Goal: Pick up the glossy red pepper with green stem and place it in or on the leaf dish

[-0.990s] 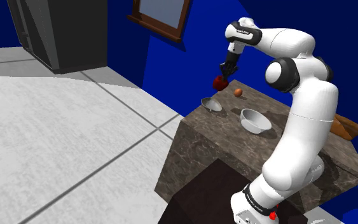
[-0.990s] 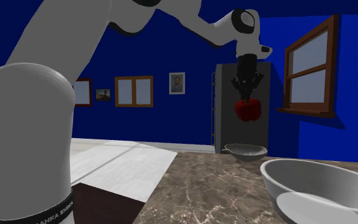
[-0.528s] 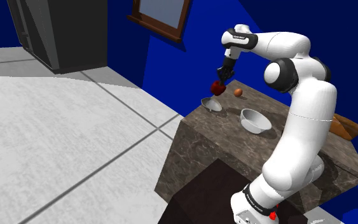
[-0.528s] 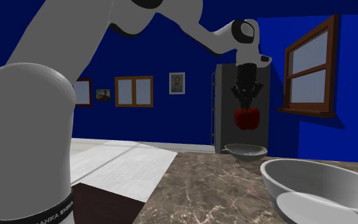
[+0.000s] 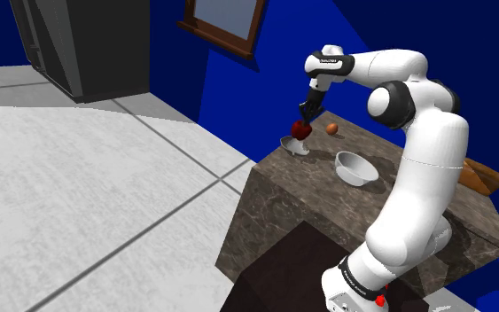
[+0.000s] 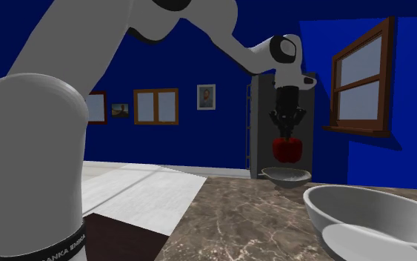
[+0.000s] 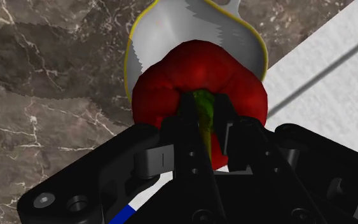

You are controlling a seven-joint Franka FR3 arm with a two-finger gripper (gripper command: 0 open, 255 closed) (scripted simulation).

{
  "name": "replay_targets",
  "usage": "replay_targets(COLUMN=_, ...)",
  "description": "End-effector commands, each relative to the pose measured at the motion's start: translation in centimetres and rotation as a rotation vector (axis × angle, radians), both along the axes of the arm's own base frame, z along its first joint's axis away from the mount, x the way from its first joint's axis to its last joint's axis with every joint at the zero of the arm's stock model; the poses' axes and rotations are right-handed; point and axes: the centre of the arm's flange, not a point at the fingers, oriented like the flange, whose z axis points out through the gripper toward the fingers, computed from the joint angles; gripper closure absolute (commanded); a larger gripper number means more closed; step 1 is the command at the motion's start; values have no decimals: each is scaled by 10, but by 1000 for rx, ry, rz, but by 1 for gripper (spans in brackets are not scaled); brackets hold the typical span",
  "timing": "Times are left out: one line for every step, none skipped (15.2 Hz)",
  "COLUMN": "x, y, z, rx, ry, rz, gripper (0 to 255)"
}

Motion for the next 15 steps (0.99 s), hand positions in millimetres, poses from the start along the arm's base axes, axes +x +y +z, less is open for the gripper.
replay_targets(x=1, y=0, z=-11, rx=-1, ry=-1, rz=0, gripper=255)
replay_targets(x=1, y=0, z=-17, rx=-1, ry=-1, rz=0, gripper=255)
replay_targets(x=1, y=0, z=-22, rx=-1, ry=-1, rz=0, gripper=255)
replay_targets(x=1, y=0, z=-27, rx=-1, ry=-1, rz=0, gripper=255)
replay_targets(x=1, y=0, z=-33, rx=-1, ry=-1, rz=0, gripper=255)
replay_targets(x=1, y=0, z=-38, rx=-1, ry=-1, rz=0, gripper=255)
replay_targets(x=1, y=0, z=-41, rx=-1, ry=-1, rz=0, gripper=255)
replay_targets(x=1, y=0, z=-41, rx=-1, ry=-1, rz=0, gripper=255)
replay_targets(x=1, y=0, z=-41, rx=-1, ry=-1, rz=0, gripper=255)
replay_targets(x=1, y=0, z=-41, rx=-1, ry=-1, rz=0, gripper=255)
replay_targets(x=1, y=0, z=-41, rx=-1, ry=-1, rz=0, gripper=255)
replay_targets(x=1, y=0, z=-41, rx=-1, ry=-1, rz=0, gripper=255)
replay_targets(x=1, y=0, z=-41, rx=-1, ry=-1, rz=0, gripper=255)
replay_targets(x=1, y=0, z=-41, rx=-1, ry=-1, rz=0, gripper=255)
replay_targets(x=1, y=0, z=-41, rx=-1, ry=-1, rz=0, gripper=0)
